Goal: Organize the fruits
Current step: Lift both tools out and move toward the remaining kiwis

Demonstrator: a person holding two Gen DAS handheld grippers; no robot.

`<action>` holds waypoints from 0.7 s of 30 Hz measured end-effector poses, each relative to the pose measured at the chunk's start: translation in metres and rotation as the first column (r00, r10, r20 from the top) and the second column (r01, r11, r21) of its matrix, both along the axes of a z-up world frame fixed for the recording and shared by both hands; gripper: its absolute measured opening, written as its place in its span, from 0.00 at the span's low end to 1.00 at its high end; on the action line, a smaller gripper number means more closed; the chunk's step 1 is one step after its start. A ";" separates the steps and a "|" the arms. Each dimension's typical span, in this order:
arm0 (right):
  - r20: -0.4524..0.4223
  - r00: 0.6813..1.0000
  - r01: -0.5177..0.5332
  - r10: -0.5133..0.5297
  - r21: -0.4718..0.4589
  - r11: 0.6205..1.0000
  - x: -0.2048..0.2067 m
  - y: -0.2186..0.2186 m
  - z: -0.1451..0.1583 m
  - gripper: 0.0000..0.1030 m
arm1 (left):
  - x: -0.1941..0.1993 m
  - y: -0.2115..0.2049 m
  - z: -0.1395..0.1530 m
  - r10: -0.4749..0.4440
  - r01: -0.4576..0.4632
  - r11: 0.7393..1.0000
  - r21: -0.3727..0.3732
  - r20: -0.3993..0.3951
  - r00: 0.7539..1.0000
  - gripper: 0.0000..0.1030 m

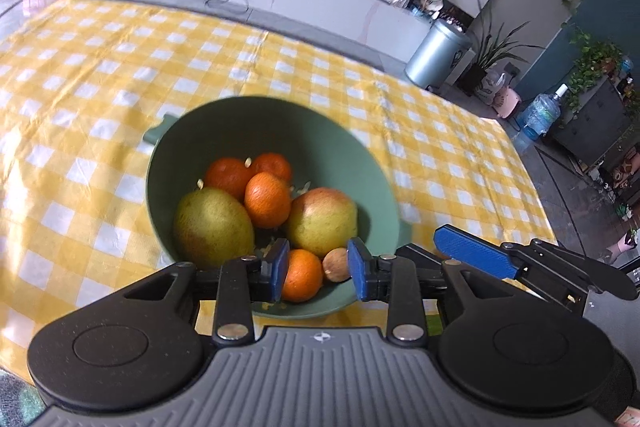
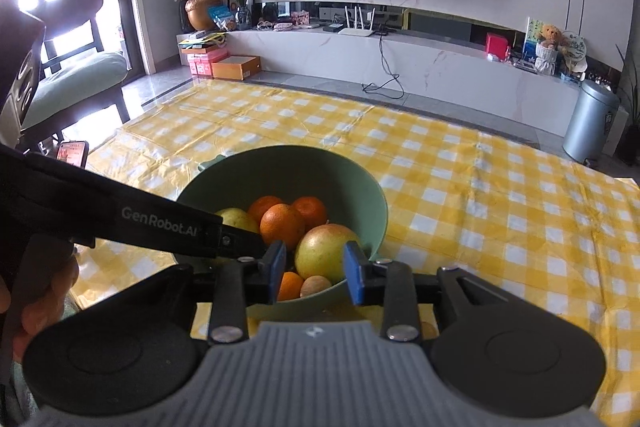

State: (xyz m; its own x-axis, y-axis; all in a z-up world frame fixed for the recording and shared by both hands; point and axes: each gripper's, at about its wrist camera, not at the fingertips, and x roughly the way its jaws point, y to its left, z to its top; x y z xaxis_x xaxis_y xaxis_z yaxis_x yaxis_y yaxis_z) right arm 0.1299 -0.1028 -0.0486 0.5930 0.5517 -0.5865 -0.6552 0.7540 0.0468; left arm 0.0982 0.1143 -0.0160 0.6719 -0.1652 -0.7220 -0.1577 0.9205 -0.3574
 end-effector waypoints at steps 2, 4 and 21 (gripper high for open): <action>0.021 1.000 0.019 -0.019 0.012 1.000 -0.002 -0.010 0.006 0.31 | -0.002 -0.008 0.007 -0.016 0.015 1.000 0.020 0.030 0.999 0.35; 0.038 0.998 0.041 -0.042 0.029 0.999 -0.003 -0.021 0.012 0.34 | -0.005 -0.017 0.014 -0.037 0.035 0.999 0.036 0.059 0.998 0.35; 0.022 0.970 0.243 -0.243 -0.002 0.970 0.015 -0.117 -0.004 0.39 | -0.002 -0.100 0.006 -0.286 0.278 0.955 0.102 0.066 0.956 0.35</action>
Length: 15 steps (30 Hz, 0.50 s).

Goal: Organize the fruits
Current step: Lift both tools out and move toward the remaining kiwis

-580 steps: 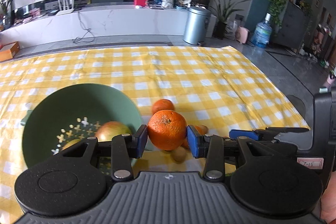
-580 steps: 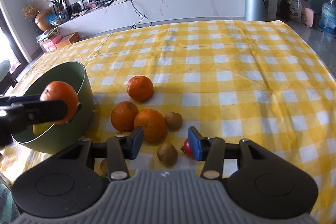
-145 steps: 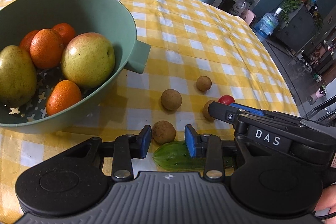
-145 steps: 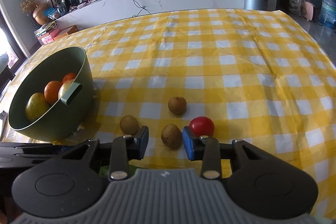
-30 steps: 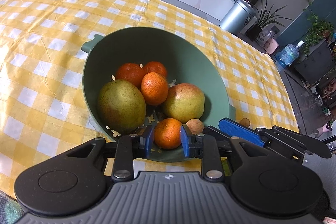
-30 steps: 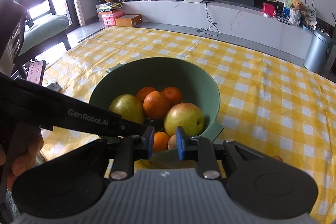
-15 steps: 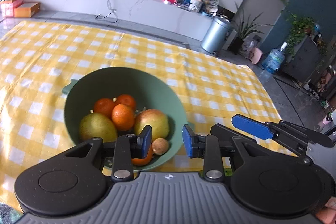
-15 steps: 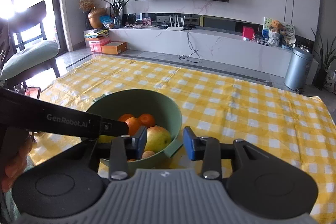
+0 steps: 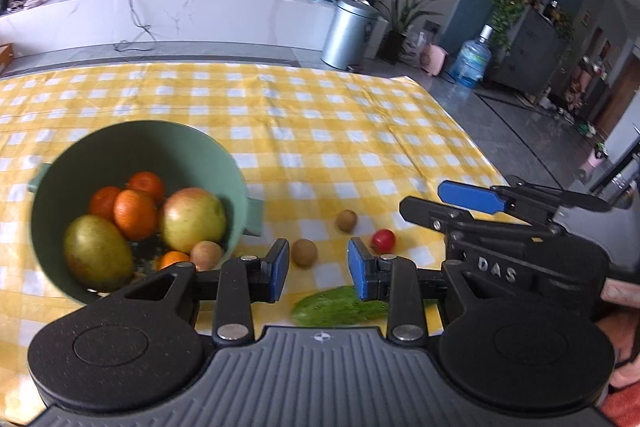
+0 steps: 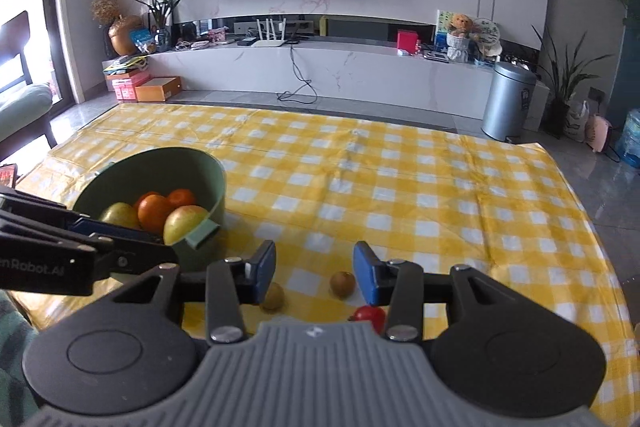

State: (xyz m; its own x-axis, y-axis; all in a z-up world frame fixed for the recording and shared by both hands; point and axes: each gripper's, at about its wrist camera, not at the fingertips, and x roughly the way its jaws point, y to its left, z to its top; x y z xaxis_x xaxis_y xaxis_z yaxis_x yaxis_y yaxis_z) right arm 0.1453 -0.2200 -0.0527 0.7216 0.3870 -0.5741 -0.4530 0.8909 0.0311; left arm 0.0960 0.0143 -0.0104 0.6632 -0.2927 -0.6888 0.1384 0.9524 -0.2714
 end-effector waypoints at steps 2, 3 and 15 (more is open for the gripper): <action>-0.016 0.999 0.050 -0.050 0.009 0.999 0.006 -0.013 -0.006 0.39 | 0.002 -0.007 -0.005 -0.029 0.029 0.999 -0.014 -0.011 1.000 0.35; -0.025 0.997 0.071 -0.070 0.021 0.997 0.009 -0.018 -0.009 0.39 | 0.003 -0.011 -0.007 -0.041 0.041 0.999 -0.012 -0.016 0.999 0.35; -0.177 0.972 0.184 -0.154 0.170 0.968 0.038 -0.049 -0.039 0.39 | 0.024 -0.040 -0.038 -0.075 0.079 0.995 0.058 -0.068 0.995 0.35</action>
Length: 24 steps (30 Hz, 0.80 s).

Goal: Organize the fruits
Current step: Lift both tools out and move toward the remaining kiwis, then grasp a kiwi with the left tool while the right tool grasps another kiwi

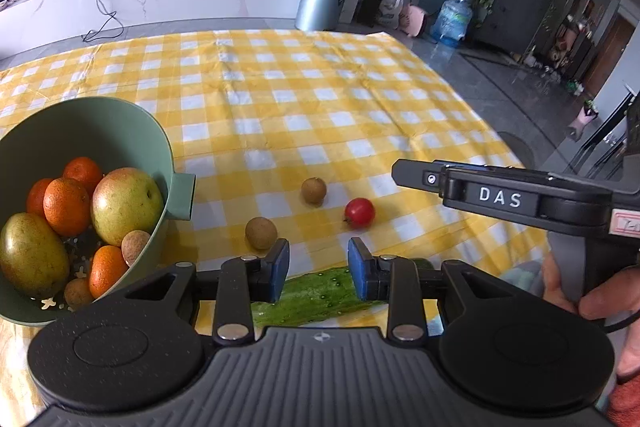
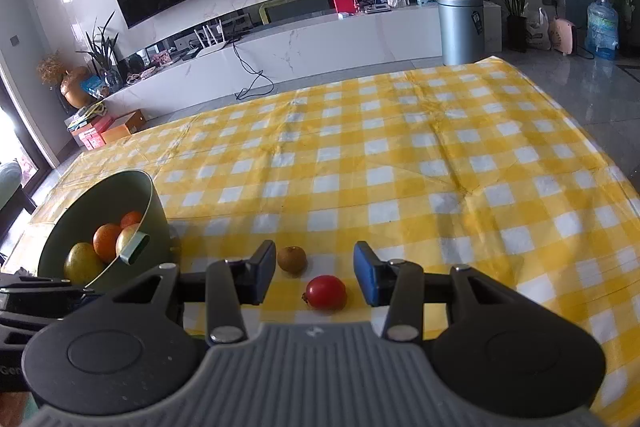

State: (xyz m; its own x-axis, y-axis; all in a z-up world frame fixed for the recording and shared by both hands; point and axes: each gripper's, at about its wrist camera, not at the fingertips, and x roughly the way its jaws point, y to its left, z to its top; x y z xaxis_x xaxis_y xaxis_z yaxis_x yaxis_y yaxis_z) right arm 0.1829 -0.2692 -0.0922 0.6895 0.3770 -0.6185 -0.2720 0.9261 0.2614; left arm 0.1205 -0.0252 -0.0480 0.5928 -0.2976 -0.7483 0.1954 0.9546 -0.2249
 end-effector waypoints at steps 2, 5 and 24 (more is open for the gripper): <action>-0.009 1.000 -0.005 0.004 -0.009 1.000 0.004 0.004 -0.003 0.39 | 0.004 -0.001 -0.006 0.023 -0.023 1.000 0.012 -0.011 1.000 0.35; -0.025 0.999 -0.025 0.025 -0.004 1.000 0.011 0.009 -0.008 0.39 | 0.011 -0.002 -0.015 0.067 -0.067 0.998 0.016 -0.019 0.998 0.35; -0.132 0.986 -0.101 0.101 0.009 0.995 0.057 0.044 -0.038 0.38 | 0.038 -0.008 -0.051 0.186 -0.183 0.976 0.120 -0.015 0.982 0.35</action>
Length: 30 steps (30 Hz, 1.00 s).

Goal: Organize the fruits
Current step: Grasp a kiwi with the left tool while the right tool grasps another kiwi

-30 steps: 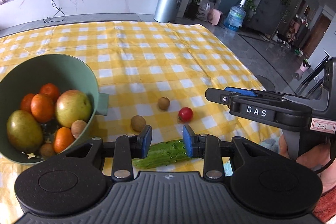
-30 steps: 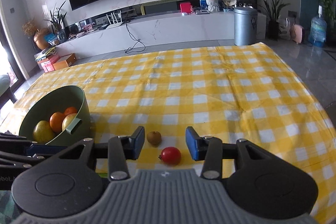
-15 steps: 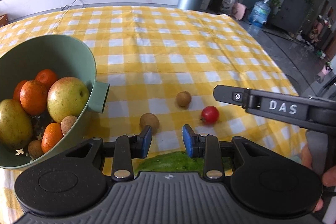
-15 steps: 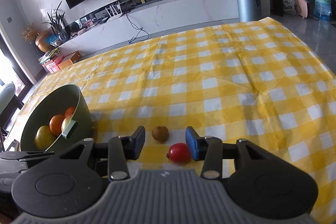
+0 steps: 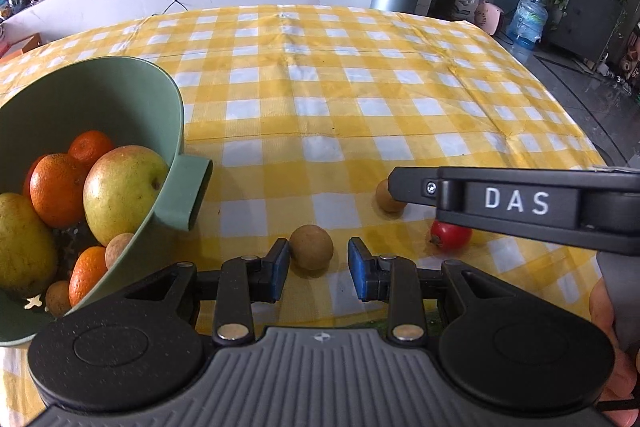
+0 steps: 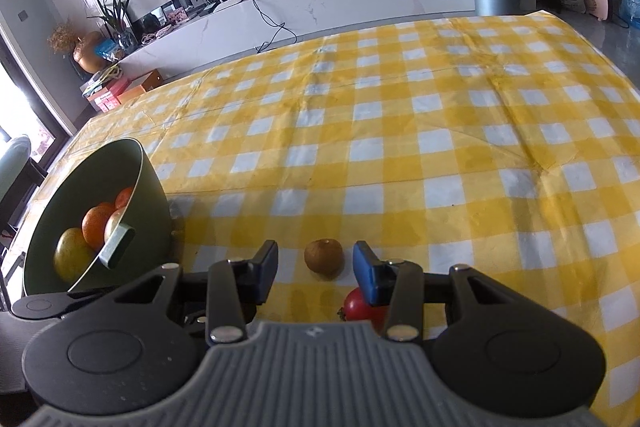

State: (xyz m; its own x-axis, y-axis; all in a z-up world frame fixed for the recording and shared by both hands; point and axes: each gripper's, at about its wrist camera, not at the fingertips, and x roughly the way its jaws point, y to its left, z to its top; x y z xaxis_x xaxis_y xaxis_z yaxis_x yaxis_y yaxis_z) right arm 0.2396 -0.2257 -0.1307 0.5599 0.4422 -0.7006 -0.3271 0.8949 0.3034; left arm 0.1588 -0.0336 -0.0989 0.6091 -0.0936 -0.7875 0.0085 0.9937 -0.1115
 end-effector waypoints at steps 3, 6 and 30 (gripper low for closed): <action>-0.007 1.000 -0.007 0.007 -0.017 1.000 0.003 0.005 -0.004 0.38 | 0.002 0.001 -0.003 -0.003 0.003 1.000 -0.001 -0.012 1.000 0.35; -0.021 1.000 -0.017 0.017 -0.036 0.999 0.007 0.009 -0.007 0.32 | 0.003 0.003 -0.005 0.001 -0.001 1.000 -0.007 -0.016 1.000 0.33; -0.066 0.997 -0.031 0.025 -0.096 0.995 0.017 0.021 -0.020 0.19 | 0.005 0.005 -0.008 -0.002 0.002 1.000 -0.026 -0.005 1.000 0.27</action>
State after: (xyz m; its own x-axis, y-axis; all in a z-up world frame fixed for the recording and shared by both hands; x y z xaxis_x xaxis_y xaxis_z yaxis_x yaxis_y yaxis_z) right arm 0.2570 -0.2044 -0.1503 0.5002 0.3856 -0.7753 -0.3350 0.9118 0.2374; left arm 0.1642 -0.0285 -0.1067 0.6046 -0.1148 -0.7882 0.0095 0.9905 -0.1370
